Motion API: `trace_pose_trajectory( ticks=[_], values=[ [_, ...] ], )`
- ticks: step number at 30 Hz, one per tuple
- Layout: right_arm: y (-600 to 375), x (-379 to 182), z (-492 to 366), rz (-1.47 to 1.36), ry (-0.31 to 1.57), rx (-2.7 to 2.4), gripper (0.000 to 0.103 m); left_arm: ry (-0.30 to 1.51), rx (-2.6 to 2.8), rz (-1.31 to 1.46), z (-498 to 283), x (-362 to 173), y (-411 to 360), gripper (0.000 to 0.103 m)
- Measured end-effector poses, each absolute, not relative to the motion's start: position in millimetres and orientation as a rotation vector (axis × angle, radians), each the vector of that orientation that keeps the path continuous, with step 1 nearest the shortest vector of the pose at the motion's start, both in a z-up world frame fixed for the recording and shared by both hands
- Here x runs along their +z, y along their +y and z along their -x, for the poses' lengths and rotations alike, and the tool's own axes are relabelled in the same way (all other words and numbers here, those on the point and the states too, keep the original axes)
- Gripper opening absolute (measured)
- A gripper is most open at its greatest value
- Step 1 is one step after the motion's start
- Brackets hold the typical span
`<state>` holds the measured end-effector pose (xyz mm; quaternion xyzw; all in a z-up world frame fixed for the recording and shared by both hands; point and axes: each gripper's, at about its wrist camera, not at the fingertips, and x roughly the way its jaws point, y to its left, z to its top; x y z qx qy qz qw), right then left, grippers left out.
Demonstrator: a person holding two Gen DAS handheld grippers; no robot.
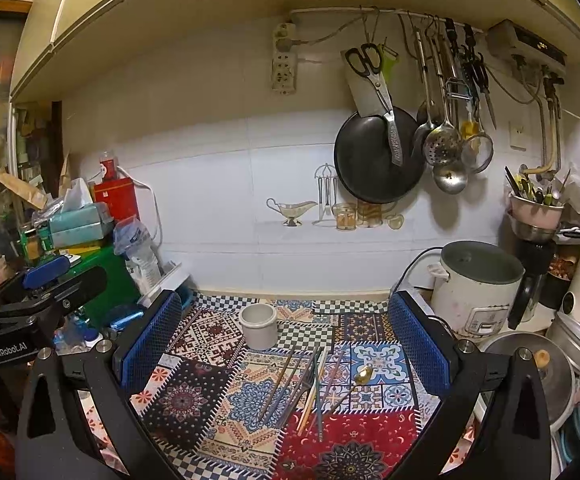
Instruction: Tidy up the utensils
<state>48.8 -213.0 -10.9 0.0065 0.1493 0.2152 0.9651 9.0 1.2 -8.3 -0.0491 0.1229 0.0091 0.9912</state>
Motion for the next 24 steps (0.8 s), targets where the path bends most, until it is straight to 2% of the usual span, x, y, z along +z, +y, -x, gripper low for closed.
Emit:
trace_pose_trajectory(
  ticks=[24],
  values=[
    [-206.3, -9.4, -49.2, -0.010, 0.299, 0.446, 0.103, 0.239, 0.025, 0.106, -10.3, -4.7, 4.8, 0.103]
  ],
)
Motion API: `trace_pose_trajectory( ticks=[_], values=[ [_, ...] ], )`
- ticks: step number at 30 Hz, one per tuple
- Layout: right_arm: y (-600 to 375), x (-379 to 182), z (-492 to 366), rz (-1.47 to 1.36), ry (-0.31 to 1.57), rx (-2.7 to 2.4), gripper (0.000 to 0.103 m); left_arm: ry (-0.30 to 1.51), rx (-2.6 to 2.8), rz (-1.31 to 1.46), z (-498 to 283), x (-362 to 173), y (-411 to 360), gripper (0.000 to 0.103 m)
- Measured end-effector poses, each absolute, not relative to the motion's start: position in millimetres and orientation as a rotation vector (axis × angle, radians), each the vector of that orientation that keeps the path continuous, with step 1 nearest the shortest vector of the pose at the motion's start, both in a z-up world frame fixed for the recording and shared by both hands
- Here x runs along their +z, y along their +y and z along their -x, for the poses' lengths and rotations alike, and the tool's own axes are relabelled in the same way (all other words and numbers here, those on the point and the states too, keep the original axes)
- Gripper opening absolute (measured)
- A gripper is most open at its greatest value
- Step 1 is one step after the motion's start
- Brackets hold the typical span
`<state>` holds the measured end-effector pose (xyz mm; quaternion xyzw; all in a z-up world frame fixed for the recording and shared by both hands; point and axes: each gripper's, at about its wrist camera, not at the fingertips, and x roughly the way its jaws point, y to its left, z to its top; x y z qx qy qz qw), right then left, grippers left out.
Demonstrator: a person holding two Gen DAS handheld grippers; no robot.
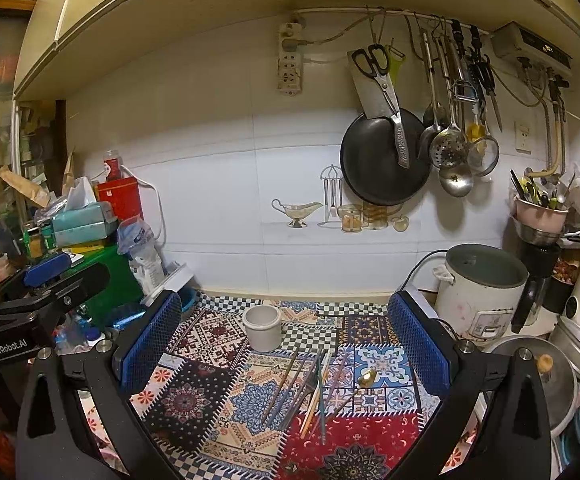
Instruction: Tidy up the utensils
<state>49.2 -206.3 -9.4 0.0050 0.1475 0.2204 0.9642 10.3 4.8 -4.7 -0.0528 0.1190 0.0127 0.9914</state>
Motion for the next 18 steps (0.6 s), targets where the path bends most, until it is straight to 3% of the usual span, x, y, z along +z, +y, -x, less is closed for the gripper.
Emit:
trace_pose_trajectory(
  ticks=[18],
  values=[
    [-200, -10, -59, -0.011, 0.313, 0.445, 0.103, 0.257, 0.041, 0.119, -24, -9, 12, 0.103]
  ],
)
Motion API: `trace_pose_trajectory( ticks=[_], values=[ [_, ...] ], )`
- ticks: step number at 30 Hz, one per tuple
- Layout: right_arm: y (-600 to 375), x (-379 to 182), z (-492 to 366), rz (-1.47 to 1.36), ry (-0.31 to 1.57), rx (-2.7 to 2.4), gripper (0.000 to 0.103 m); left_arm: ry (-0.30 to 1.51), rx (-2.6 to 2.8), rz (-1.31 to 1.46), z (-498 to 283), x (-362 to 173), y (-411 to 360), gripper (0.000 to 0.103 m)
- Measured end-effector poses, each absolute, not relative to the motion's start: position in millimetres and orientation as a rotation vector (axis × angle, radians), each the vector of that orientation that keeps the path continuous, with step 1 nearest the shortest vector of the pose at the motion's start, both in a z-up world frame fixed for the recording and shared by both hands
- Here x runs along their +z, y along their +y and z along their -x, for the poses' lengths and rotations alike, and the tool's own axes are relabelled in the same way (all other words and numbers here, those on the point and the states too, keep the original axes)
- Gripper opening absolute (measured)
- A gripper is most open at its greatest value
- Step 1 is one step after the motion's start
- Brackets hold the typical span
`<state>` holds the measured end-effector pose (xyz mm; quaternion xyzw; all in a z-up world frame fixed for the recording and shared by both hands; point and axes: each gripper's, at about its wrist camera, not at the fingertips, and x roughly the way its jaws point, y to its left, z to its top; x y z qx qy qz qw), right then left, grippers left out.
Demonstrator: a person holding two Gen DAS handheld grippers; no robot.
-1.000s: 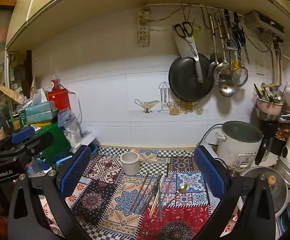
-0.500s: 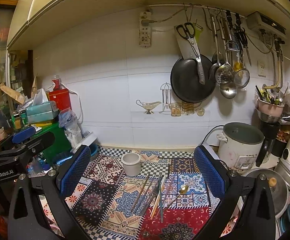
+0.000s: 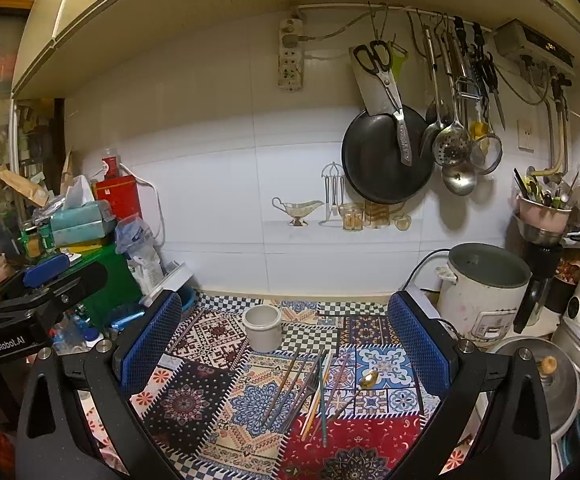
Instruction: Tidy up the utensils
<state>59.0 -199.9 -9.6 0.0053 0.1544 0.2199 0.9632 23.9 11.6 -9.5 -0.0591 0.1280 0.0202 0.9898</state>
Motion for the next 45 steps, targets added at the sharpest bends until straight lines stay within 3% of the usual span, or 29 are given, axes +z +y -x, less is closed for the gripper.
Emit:
trace_pose_trajectory(
  ticks=[16, 32, 40, 45],
  values=[
    [-204, -59, -132, -0.013, 0.507, 0.406, 0.103, 0.449, 0.079, 0.158, -109, -63, 23, 0.103],
    [-218, -196, -244, 0.037, 0.960, 0.274, 0.103, 0.882, 0.176, 0.119, -245, -211, 27, 0.103],
    [-209, -247, -279, 0.042, 1.110, 0.291, 0.099, 1.051, 0.106, 0.093, -289, -268, 10, 0.081],
    [-192, -267, -297, 0.038, 1.177, 0.376, 0.076, 1.107, 0.070, 0.074, -306, -289, 0, 0.068]
  ],
)
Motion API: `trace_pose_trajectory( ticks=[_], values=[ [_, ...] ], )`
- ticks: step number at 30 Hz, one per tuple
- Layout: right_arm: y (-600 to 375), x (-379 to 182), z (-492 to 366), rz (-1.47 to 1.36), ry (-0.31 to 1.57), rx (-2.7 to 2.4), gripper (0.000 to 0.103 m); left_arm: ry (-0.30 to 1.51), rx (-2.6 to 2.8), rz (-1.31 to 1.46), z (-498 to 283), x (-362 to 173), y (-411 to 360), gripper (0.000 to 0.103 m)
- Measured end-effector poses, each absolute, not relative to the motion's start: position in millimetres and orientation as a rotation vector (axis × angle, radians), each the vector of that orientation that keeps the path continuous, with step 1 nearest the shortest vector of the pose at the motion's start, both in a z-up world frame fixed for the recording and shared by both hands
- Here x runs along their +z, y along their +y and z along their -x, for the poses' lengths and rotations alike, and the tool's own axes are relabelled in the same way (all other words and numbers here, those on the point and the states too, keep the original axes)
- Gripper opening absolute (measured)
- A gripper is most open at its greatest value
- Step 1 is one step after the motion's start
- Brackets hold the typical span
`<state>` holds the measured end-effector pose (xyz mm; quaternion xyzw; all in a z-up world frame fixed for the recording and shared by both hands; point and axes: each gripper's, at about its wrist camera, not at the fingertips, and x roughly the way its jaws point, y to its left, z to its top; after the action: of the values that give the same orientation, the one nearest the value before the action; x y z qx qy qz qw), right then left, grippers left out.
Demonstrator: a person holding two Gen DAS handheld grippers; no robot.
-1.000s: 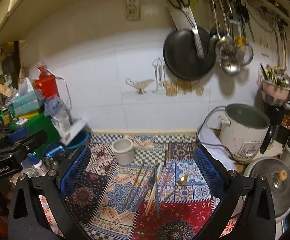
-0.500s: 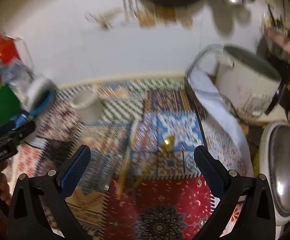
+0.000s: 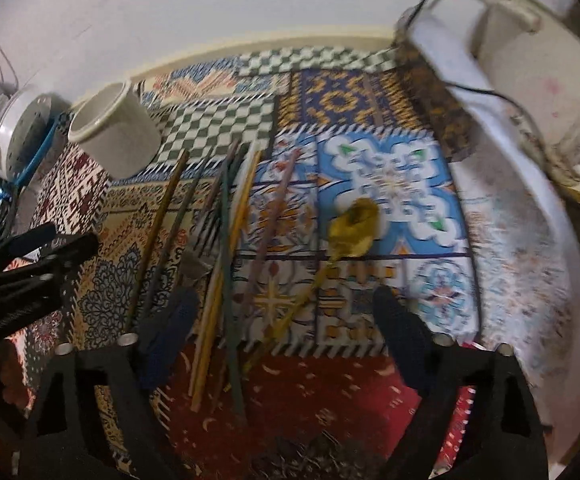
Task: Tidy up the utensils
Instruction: 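Lower both tools toward the pile of chopsticks on the cloth, then grasp a wooden chopstick with the left tool while the right tool grasps a teal chopstick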
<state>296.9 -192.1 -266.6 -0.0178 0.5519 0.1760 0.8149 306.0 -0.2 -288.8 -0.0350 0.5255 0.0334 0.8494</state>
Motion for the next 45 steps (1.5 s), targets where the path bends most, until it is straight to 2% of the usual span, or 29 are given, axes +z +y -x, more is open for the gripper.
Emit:
trace_pose_trajectory(
  ticks=[4, 9, 11, 17, 22, 24, 27, 36, 45],
  values=[
    [-178, -281, -306, 0.024, 1.229, 0.454, 0.058, 1.154, 0.030, 0.087, -318, -300, -2, 0.052],
    [-165, -292, -314, 0.025, 1.266, 0.510, 0.043, 1.210, -0.029, 0.130, -331, -312, -5, 0.033],
    [-160, -296, -316, 0.030, 1.281, 0.529, 0.032, 1.228, -0.047, 0.138, -335, -317, -7, 0.032],
    [-149, -302, -326, 0.054, 1.290, 0.549, 0.021, 1.248, -0.058, 0.100, -348, -322, -16, 0.031],
    [-148, -307, -334, 0.050, 1.298, 0.536, 0.016, 1.254, -0.062, 0.039, -360, -325, -28, 0.025],
    [-149, -308, -336, 0.032, 1.300, 0.550, 0.015, 1.257, -0.055, 0.017, -364, -327, -31, 0.015],
    [-149, -309, -340, 0.024, 1.304, 0.570, 0.011, 1.259, -0.050, 0.016, -374, -330, -32, 0.006],
    [-148, -304, -335, 0.008, 1.292, 0.572, 0.006, 1.267, -0.079, 0.045, -364, -328, -31, 0.005],
    [-164, -280, -322, -0.020, 1.235, 0.554, 0.005, 1.185, -0.087, 0.068, -333, -292, -28, 0.005]
  ],
)
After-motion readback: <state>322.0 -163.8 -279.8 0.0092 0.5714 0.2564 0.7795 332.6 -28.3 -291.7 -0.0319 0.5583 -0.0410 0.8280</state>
